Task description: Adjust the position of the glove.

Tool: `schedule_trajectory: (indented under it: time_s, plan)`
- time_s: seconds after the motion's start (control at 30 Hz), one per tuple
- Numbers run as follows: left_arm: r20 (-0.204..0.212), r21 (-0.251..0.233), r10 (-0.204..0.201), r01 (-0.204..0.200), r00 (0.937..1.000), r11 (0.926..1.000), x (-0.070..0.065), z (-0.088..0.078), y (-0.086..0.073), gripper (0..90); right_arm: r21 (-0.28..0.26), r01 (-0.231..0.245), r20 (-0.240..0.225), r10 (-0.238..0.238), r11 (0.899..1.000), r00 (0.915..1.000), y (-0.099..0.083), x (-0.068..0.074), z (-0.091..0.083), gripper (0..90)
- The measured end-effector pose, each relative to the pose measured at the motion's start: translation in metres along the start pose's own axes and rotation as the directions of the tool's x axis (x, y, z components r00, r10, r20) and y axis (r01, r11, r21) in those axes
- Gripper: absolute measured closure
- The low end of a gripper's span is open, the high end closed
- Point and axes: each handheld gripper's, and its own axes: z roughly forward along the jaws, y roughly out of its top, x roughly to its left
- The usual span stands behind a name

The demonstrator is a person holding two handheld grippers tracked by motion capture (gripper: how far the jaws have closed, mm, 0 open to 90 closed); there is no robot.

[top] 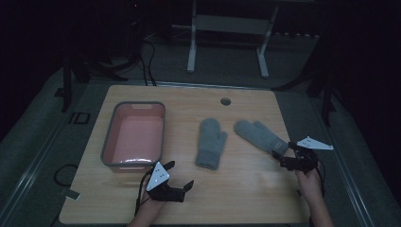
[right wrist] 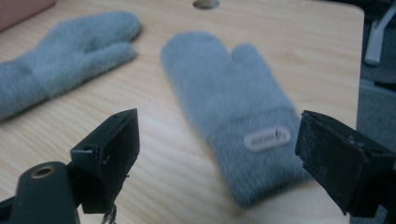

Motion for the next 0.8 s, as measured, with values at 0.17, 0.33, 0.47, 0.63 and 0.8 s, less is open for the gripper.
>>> schedule_trajectory:
  time_s: [0.17, 0.33, 0.47, 0.63, 0.8]
  plan:
    - [0.001, 0.001, 0.000, 0.000, 1.0000, 1.0000, 0.000, 0.000, 0.000, 1.3, -0.007, 0.036, -0.019, -0.036, 0.999, 0.9992, 0.017, 0.004, 0.001, 13.2]
    - [0.003, 0.002, 0.000, 0.000, 1.0000, 1.0000, 0.000, 0.000, 0.000, 1.2, -0.017, 0.036, -0.093, -0.038, 0.999, 0.9949, 0.036, 0.010, 0.009, 13.1]
    - [0.008, 0.007, 0.000, 0.000, 1.0000, 1.0000, 0.000, 0.000, 0.000, 1.3, -0.020, 0.058, -0.132, -0.060, 0.998, 0.9894, 0.049, 0.015, 0.017, 13.1]
    - [0.001, 0.004, 0.002, -0.002, 1.0000, 1.0000, 0.000, 0.000, 0.001, 1.2, -0.019, 0.085, -0.169, -0.087, 0.996, 0.9817, 0.065, 0.023, 0.029, 13.2]
    - [-0.007, -0.006, -0.002, 0.002, 1.0000, 1.0000, 0.001, -0.001, 0.001, 1.3, 0.008, 0.117, -0.202, -0.113, 0.993, 0.9729, 0.076, 0.034, 0.046, 13.4]
